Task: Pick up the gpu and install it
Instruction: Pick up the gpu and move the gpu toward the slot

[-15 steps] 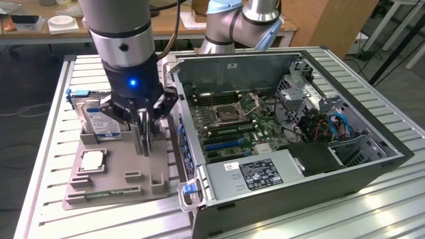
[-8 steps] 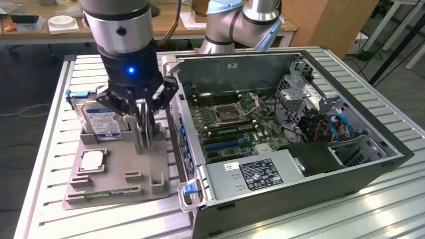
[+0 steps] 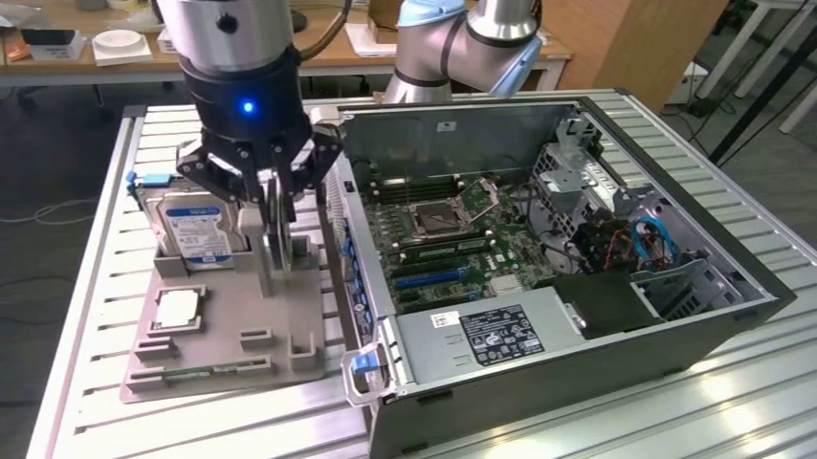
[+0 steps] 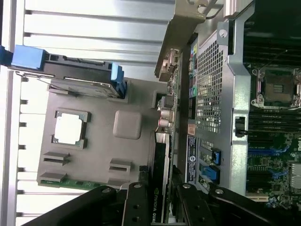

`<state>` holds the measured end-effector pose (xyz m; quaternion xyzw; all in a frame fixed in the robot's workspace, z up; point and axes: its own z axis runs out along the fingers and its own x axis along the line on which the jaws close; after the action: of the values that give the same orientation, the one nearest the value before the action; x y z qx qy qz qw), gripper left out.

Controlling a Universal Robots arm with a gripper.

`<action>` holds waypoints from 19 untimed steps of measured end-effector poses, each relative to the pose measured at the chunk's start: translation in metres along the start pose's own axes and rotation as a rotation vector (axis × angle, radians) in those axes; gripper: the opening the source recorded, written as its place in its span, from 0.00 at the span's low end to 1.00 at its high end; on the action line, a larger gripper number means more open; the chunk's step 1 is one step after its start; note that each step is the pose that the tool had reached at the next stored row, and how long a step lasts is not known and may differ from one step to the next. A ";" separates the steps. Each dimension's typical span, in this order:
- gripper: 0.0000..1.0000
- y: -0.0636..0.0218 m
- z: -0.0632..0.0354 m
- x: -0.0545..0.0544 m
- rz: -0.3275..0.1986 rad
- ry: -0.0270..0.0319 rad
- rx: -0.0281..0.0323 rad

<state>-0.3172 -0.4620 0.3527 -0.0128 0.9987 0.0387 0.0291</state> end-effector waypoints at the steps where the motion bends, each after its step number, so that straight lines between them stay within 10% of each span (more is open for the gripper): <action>1: 0.28 0.0002 -0.0030 0.000 -0.001 0.0000 -0.0025; 11: 0.28 0.0030 -0.0391 -0.002 -0.013 0.0006 -0.0200; 19: 0.28 0.0025 -0.0392 -0.024 -0.014 0.0008 -0.0216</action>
<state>-0.2958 -0.4620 0.3933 -0.0199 0.9982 0.0493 0.0288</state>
